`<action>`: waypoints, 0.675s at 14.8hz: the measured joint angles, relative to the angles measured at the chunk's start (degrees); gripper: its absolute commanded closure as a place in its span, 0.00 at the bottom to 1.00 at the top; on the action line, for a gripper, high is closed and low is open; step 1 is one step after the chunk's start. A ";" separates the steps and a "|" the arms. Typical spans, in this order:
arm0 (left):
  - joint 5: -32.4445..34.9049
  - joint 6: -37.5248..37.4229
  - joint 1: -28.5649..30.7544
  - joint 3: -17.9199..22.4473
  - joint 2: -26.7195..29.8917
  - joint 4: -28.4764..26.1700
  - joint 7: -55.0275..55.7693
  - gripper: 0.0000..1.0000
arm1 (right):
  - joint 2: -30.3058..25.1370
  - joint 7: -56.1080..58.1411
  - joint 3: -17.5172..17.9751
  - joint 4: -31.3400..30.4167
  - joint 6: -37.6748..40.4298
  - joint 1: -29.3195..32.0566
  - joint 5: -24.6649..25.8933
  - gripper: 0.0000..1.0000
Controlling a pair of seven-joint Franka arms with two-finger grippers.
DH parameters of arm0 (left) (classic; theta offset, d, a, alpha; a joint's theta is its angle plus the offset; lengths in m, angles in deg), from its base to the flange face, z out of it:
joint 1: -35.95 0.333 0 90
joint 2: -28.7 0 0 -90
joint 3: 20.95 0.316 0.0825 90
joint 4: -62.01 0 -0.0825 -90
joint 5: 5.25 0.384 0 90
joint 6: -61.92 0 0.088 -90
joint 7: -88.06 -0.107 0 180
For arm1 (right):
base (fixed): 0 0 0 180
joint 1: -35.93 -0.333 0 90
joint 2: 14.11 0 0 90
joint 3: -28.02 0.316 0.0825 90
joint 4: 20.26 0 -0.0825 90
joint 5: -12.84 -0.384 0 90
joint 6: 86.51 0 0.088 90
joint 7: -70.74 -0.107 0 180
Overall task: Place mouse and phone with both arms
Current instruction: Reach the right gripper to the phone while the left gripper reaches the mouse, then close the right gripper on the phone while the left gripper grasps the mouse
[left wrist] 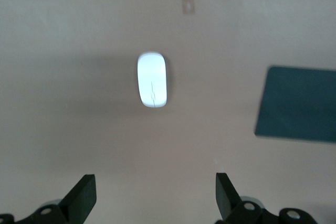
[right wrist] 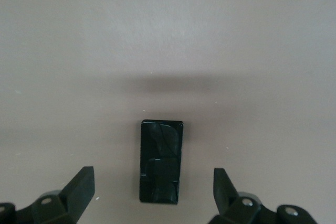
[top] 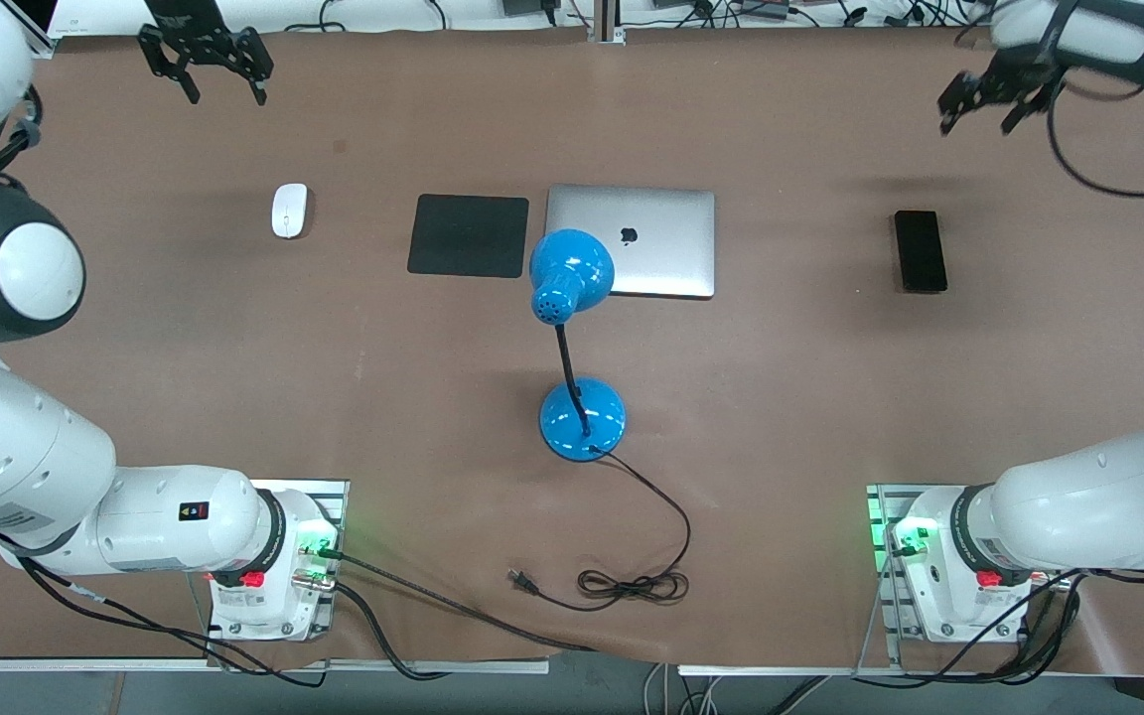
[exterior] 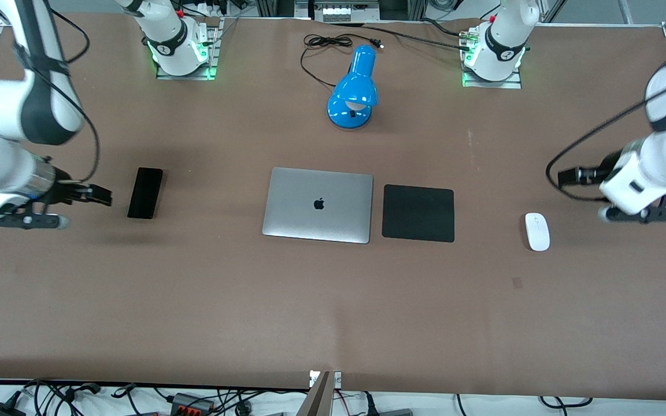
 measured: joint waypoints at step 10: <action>1.29 42.72 4.65 0.11 -4.39 -24.11 -0.05 0.00 | 6.13 -0.08 -0.18 -10.53 -8.94 0.75 0.07 0.00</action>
